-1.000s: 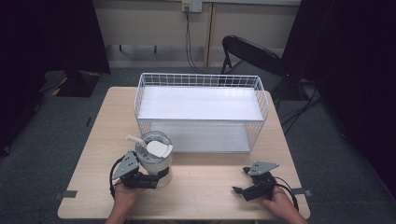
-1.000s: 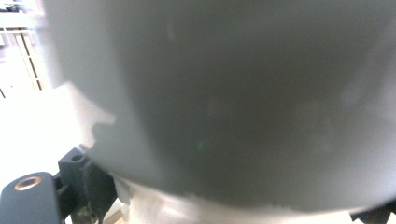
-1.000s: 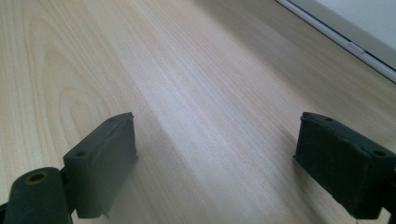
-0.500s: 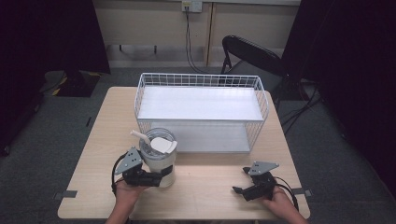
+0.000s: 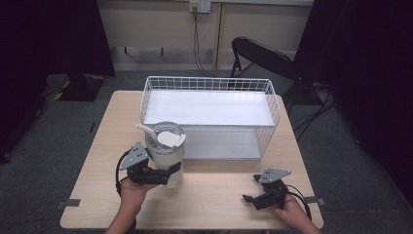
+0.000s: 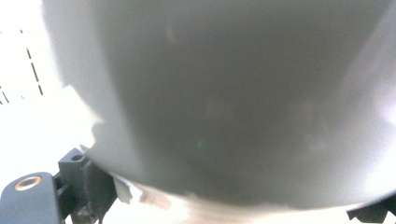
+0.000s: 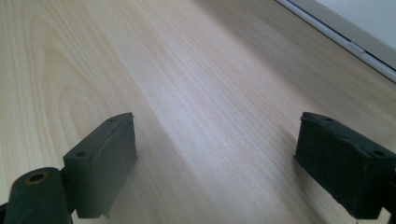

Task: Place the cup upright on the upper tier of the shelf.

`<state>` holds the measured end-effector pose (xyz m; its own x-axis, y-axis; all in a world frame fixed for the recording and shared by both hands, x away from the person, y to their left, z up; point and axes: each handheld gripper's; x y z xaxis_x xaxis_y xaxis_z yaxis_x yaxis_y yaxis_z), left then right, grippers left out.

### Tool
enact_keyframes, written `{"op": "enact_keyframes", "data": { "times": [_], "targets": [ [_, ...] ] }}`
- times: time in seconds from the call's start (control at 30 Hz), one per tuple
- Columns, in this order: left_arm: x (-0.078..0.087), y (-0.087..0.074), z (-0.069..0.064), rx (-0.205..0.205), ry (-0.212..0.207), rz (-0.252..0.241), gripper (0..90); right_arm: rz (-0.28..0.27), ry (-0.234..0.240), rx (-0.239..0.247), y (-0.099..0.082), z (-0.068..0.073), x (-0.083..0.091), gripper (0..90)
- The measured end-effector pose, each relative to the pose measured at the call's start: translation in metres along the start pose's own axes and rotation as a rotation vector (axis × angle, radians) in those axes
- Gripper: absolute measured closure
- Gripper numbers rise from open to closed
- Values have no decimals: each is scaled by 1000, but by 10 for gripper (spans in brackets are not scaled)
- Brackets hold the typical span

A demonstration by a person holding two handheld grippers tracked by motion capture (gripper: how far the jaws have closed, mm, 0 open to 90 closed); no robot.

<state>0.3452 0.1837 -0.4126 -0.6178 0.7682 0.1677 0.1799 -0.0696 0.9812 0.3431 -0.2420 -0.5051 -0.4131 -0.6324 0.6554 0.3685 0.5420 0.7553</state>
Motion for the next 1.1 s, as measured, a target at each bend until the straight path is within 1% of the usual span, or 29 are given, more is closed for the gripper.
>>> {"op": "enact_keyframes", "data": {
  "times": [0.03, 0.07, 0.1, 0.2, 0.23, 0.3, 0.33, 0.43, 0.47, 0.6, 0.7, 0.8, 0.87, 0.9, 0.93, 0.97, 1.0, 1.07, 1.1],
  "targets": [
    [-1, 3, -1, 12, 3, -5, 100, 0, 0, 0, 0, 0, 0, 117],
    [-1, 6, 0, 14, 2, -3, 100, 0, 0, 0, 0, 0, 0, 117],
    [-1, 9, 1, 6, 4, 0, 100, 0, 0, 0, 0, 0, 0, 117],
    [-4, 15, 1, 25, 7, -7, 100, 0, 0, 0, 0, 0, 0, 117],
    [-4, 17, 1, 29, 5, -3, 100, 0, 0, 0, 0, 0, 0, 117],
    [-5, 20, 1, 23, 3, 3, 101, 0, 0, 0, 0, 0, 0, 117],
    [-7, 22, 0, 32, 2, 2, 101, 0, 0, 0, 0, 0, 0, 117],
    [-9, 27, 0, 38, -6, 7, 101, 0, 0, 0, 0, 0, 0, 117],
    [-10, 28, 0, 31, -5, 10, 101, 0, 0, 0, 0, 0, 0, 117],
    [-13, 35, -2, 42, -14, 10, 101, 1, 0, 0, 0, 0, 0, 117],
    [-15, 41, -3, 21, -11, 16, 101, 0, 0, 0, 0, 0, 0, 117],
    [-17, 48, -5, 29, -17, 9, 101, 1, 0, 0, 0, 0, 0, 117],
    [-18, 53, -4, 20, -20, 11, 101, 0, 0, 0, 0, 0, 0, 117],
    [-19, 55, -5, 29, -20, 1, 101, 0, 0, 0, 0, 0, 0, 117],
    [-20, 57, -5, 33, -21, 2, 101, 1, 0, 0, 0, 0, 0, 117],
    [-20, 61, -5, 29, -23, 2, 101, 1, 0, 0, 0, 0, 0, 117],
    [-21, 63, -5, 39, -25, -1, 101, 1, 0, 0, 0, 0, 0, 117],
    [-23, 69, -5, 34, -27, 4, 101, 1, 0, 0, 0, 0, 0, 117],
    [-24, 71, -5, 39, -29, 5, 101, 1, 0, 0, 0, 0, 0, 117]
  ]
}}
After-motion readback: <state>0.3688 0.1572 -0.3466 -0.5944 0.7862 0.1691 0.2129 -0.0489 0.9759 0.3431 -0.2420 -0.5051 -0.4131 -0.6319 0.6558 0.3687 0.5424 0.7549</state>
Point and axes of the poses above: each handheld gripper's, and its own axes: x roughly backward along the jaws, y roughly out of its top, z roughly to its left, and after that the axes turned 2 degrees about -z, right-handed
